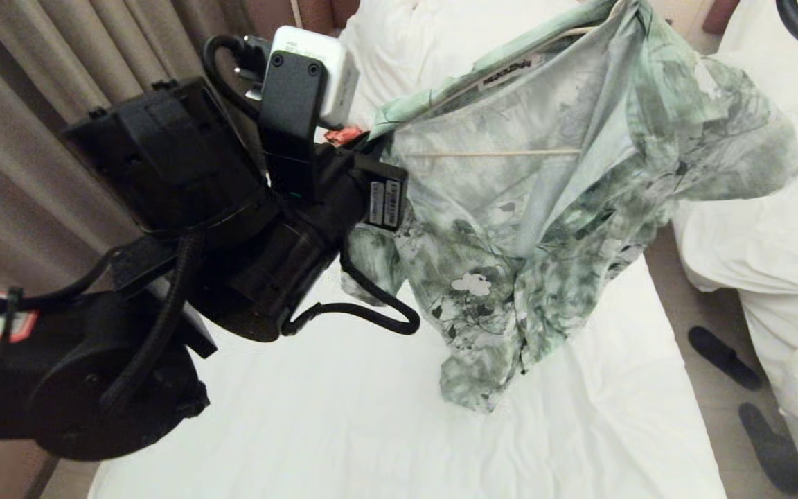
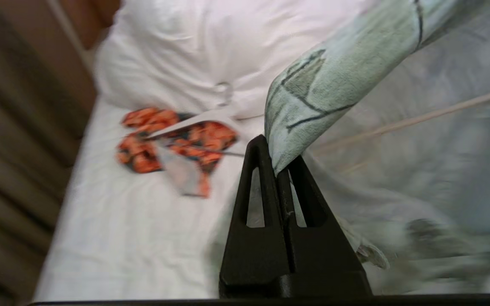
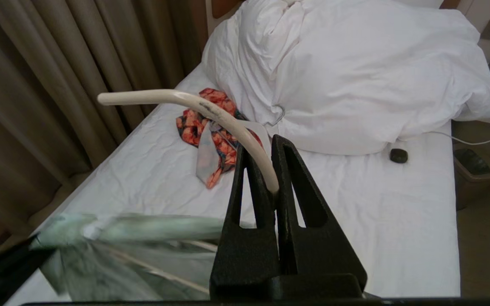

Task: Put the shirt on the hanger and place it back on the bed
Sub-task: Take the clothes hanger out of the clothes

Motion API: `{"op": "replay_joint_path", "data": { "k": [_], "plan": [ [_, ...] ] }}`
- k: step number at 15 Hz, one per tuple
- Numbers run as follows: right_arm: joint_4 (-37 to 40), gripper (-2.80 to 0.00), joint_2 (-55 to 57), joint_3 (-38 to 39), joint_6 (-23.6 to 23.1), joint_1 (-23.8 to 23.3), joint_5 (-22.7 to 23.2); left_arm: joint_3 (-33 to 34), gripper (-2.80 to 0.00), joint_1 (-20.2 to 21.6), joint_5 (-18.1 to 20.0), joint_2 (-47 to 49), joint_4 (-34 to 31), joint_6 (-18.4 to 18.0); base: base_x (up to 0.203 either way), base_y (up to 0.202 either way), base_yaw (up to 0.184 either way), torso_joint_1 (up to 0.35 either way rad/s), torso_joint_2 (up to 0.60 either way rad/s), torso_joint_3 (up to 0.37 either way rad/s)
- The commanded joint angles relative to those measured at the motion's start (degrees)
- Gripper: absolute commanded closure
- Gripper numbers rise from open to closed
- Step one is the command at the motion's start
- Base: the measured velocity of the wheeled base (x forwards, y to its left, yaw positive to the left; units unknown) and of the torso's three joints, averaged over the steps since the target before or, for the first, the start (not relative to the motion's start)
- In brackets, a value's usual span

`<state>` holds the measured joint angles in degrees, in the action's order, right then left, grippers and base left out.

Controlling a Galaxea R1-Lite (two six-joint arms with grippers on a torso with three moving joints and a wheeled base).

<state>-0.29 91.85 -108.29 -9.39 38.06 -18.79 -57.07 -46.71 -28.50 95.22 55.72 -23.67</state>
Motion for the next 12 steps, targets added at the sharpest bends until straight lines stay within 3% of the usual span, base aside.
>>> {"op": "replay_joint_path", "data": {
  "k": [1, 6, 9, 12],
  "plan": [
    [-0.1, 0.00, -0.4, 0.2, -0.1, 0.0, -0.2, 0.7, 0.00, 3.6, 0.6, -0.4, 0.4, -0.1, 0.000, 0.000, 0.000, 0.000, 0.00, 0.000],
    [-0.1, 0.00, -0.8, 1.0, 0.1, -0.1, -0.1, 3.4, 0.00, 8.9, 2.7, 0.2, 2.0, 0.9, 0.000, 0.000, 0.000, 0.000, 0.00, 0.000],
    [-0.6, 0.00, -0.4, 1.8, 0.7, 0.0, 0.0, 2.2, 0.00, 6.6, 2.7, 1.8, 2.2, 1.1, 0.000, 0.000, 0.000, 0.000, 0.00, 0.000],
    [-0.7, 0.00, 0.6, 2.1, 7.7, 0.3, 0.0, 1.8, 0.00, 2.8, 2.3, 4.6, 3.6, 2.2, 0.000, 0.000, 0.000, 0.000, 0.00, 0.000]
  ]
}}
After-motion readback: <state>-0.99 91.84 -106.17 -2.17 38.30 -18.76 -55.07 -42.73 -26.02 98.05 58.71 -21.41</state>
